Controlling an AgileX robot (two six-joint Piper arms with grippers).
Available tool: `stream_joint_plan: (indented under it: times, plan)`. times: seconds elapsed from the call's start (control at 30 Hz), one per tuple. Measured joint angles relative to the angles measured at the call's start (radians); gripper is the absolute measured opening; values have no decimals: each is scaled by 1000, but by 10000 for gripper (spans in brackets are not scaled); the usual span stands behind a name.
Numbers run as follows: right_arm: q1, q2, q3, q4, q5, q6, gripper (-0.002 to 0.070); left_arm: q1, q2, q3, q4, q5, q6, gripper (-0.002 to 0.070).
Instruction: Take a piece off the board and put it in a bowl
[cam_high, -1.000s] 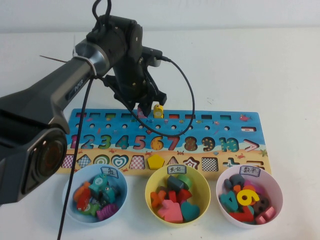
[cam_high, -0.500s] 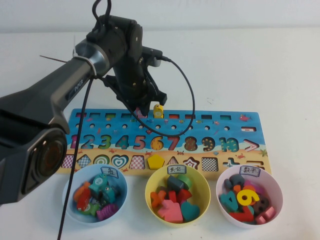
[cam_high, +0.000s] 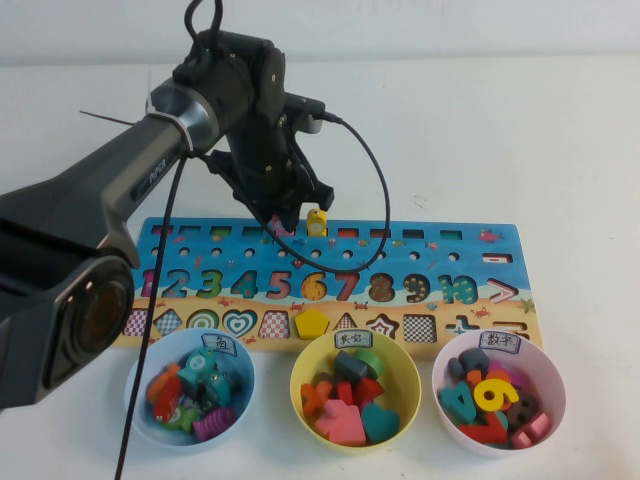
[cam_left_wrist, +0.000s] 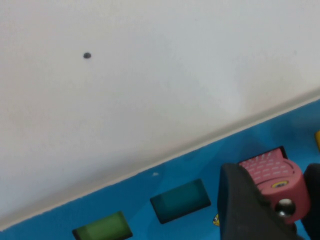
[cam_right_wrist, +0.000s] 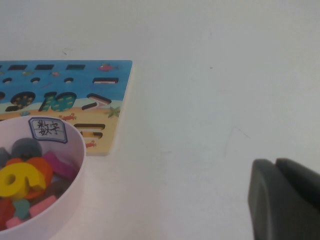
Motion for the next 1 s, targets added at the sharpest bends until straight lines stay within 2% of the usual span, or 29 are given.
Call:
stream_joint_plan:
  times: [1.0]
  plan:
    - [0,0,0,0,0,0,-17,0,-69,0,4,0,5,207]
